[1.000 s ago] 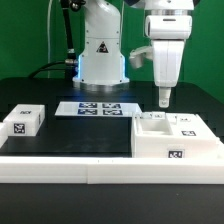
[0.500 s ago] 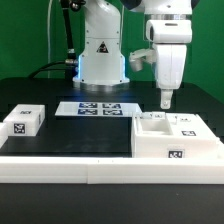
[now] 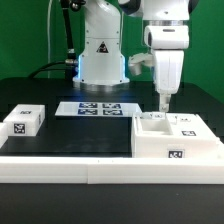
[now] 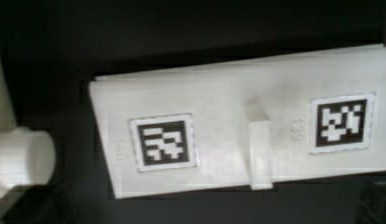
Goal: Assemble cabinet
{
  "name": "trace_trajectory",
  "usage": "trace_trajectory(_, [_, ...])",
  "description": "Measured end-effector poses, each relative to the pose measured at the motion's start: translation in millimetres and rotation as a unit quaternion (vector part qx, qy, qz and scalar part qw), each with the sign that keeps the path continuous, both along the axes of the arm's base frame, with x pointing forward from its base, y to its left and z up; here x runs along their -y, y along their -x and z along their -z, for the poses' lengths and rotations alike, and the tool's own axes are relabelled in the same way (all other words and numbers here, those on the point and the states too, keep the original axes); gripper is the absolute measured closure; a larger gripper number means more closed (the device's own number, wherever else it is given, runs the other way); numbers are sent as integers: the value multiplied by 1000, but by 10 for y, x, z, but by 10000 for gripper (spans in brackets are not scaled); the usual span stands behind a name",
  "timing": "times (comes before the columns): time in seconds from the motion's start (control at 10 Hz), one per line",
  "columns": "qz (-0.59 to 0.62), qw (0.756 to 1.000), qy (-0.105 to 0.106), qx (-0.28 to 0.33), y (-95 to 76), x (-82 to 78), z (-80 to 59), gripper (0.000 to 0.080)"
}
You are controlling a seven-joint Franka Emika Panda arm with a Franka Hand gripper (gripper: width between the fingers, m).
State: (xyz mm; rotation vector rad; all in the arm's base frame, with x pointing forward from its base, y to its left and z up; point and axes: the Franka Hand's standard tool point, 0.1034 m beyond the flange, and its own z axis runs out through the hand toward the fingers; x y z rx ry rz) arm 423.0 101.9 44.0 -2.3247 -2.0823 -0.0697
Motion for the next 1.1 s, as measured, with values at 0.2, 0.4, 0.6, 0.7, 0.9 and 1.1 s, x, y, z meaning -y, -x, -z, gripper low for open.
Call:
trace_trajectory(0.2, [-3, 1000, -8, 5, 41, -15, 98, 2])
trace_trajectory(0.4, [-6, 1000, -12, 3, 40, 26, 168, 2])
trace_trajectory(0.6, [-4, 1000, -12, 1, 43, 37, 189, 2])
trace_trajectory(0.7, [-4, 1000, -12, -2, 61, 36, 214, 2])
trace_trajectory(0.9, [0, 1000, -13, -12, 101, 57, 298, 29])
trace_trajectory(1.1, [3, 1000, -14, -16, 110, 71, 341, 298])
